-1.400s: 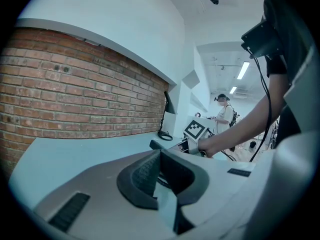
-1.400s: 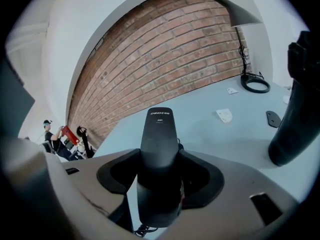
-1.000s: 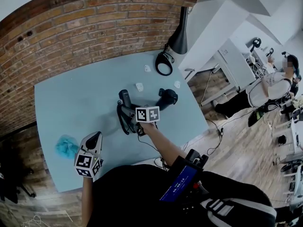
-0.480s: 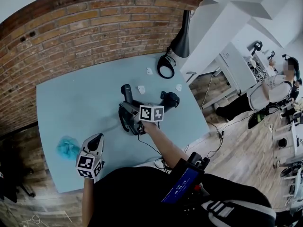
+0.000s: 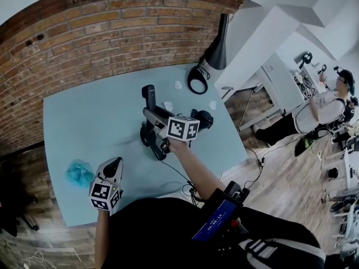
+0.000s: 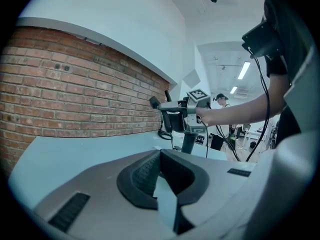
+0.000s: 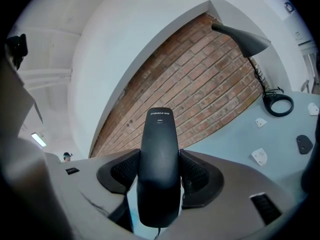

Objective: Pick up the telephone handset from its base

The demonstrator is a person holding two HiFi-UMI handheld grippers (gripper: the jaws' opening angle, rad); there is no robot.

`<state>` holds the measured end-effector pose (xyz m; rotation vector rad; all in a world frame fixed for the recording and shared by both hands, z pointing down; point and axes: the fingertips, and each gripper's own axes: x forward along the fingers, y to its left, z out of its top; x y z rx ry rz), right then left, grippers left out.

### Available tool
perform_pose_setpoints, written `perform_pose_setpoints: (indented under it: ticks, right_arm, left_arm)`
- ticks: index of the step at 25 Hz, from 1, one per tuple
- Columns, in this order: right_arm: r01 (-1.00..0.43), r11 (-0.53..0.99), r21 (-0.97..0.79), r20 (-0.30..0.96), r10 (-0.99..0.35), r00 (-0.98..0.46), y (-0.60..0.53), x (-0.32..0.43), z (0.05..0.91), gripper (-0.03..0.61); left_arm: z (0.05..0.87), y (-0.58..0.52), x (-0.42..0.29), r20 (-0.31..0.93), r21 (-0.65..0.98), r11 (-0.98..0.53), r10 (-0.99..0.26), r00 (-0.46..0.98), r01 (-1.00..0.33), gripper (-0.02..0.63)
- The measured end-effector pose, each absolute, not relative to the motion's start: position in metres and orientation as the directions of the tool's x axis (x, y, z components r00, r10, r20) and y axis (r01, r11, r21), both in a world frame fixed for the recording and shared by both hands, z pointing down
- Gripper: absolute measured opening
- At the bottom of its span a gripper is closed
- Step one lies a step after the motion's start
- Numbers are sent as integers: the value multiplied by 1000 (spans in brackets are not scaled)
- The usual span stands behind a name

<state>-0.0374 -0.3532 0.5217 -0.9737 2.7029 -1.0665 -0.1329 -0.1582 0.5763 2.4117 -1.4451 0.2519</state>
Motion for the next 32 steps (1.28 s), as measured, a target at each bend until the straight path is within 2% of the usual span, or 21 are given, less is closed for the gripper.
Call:
perform_pose_setpoints:
  ticks: [8,19,32]
  right_arm:
    - [-473,637,-609,38,-572,-820,-347,-51,461,245]
    - [-403,665,-629,-85,-575,-814,-352,-47,398,245]
    - [-231,752,-617,-301,-496,-814,-328,-52,315,245]
  left_arm:
    - [576,-158,-136,306,183,-435,-827,472,-882,20]
    - [577,-158,-130,308,182,-450,-818,486,-874,20]
    - [578,-155,-131,319,135,-452,-823,470,-882,20]
